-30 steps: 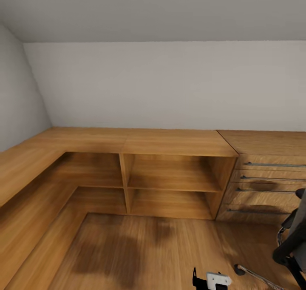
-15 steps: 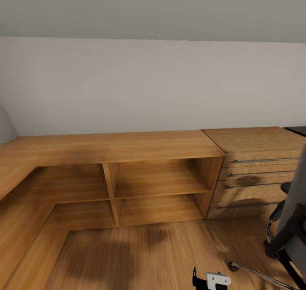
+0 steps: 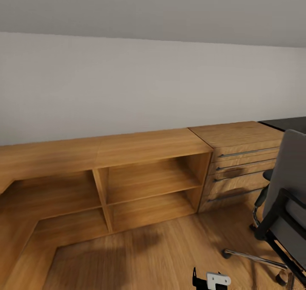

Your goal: In the bedroom, organize the workspace by keeping the computer under the desk, ensuring the monitor is on the desk, placing the keyboard on the desk next to the monitor, placing the mouse on the desk next to the keyboard, moving the folder from the swivel chair onto the desk next to the mouse, stacking the notebook on top of the folder with the pen on top of the notebook, and positioning the swivel chair next to the desk.

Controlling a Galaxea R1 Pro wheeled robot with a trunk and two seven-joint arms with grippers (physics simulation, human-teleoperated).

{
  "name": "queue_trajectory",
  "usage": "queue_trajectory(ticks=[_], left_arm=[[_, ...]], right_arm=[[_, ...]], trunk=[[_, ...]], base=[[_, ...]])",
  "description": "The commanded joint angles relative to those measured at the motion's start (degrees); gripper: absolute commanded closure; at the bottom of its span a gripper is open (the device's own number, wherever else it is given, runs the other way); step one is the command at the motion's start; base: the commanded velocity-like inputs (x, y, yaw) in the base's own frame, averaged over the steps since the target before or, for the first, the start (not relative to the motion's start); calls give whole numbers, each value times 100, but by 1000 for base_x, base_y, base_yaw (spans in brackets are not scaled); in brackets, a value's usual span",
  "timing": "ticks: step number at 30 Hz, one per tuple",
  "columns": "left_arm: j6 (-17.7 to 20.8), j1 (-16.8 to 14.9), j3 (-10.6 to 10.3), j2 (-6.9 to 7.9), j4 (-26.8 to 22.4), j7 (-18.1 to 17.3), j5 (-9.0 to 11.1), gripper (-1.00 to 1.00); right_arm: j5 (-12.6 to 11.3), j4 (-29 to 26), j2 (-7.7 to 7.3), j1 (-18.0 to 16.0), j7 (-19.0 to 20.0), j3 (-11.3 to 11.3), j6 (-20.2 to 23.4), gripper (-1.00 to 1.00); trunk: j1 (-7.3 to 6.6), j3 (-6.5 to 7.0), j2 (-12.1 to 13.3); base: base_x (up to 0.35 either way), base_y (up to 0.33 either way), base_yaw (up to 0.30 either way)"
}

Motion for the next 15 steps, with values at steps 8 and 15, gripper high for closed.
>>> queue_trajectory(ticks=[8, 15], left_arm=[[-19, -2, -39, 1, 1, 14, 51, -100], [-19, -2, -46, -6, 1, 13, 51, -100]], right_arm=[[-23, 11, 5, -4, -25, 48, -12, -100], [-23, 11, 5, -3, -27, 48, -12, -100]], trunk=[[-1, -5, -2], [-1, -5, -2]], base=[[0, 12, -298], [-1, 0, -298]])
